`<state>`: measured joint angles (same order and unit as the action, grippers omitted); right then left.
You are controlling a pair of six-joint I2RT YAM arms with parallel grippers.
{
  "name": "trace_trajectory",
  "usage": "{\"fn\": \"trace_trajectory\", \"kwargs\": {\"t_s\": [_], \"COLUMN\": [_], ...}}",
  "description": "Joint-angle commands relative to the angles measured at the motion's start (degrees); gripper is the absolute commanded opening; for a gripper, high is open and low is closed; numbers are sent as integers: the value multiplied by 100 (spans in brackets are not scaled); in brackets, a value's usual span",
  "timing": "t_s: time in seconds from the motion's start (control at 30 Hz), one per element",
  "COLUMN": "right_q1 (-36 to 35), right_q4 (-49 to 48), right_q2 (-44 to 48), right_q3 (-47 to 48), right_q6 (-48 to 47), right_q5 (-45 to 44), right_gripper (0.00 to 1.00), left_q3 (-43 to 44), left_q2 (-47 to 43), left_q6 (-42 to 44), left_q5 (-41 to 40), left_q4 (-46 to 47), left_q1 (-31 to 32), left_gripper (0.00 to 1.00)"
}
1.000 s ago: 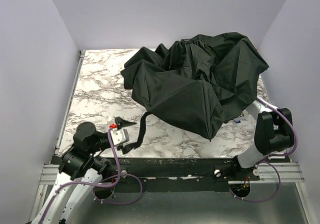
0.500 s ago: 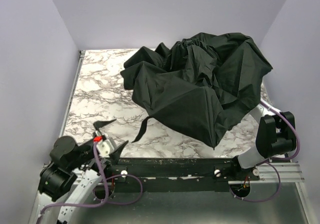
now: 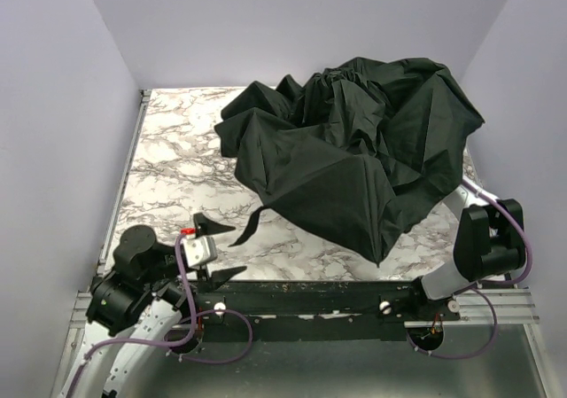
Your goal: Put away the umbrella
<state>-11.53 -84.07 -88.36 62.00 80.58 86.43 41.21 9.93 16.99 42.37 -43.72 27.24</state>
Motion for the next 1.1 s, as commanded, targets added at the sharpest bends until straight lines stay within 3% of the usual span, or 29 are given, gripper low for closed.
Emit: {"fn": "trace_trajectory", "kwargs": {"t_s": [0.0, 0.17, 0.2, 0.23, 0.27, 0.37, 0.47, 0.6, 1.07], "right_q1": [27, 30, 29, 28, 26, 29, 28, 23, 20], "right_q4": [-1815, -1817, -1821, -1821, -1822, -1823, -1823, -1823, -1840], "right_q2": [227, 206, 205, 206, 209, 221, 236, 290, 500], "right_q3": [234, 230, 233, 234, 234, 234, 214, 237, 874], "right_q6": [-16, -16, -15, -16, -15, -15, -21, -54, 498], "right_q5": [-81, -75, -77, -65, -57, -56, -53, 72, 890], "right_gripper": [0, 0, 0, 0, 0, 0, 0, 0, 0], "left_q3": [-282, -459, -465, -460, -457, -414, -385, -339, -594], "left_q2": [228, 456, 492, 532, 574, 691, 814, 910, 189], "left_q6": [-588, -618, -601, -573, -539, -270, -50, 226, 1117], "left_q5": [446, 465, 473, 459, 427, 445, 467, 344, -1236], "left_q4": [879, 1097, 1101, 1096, 1071, 907, 802, 787, 1459], "left_q1": [14, 13, 15, 15, 15, 18, 13, 17, 16], "left_gripper": [85, 65, 54, 35, 22, 15, 0, 0, 0]}}
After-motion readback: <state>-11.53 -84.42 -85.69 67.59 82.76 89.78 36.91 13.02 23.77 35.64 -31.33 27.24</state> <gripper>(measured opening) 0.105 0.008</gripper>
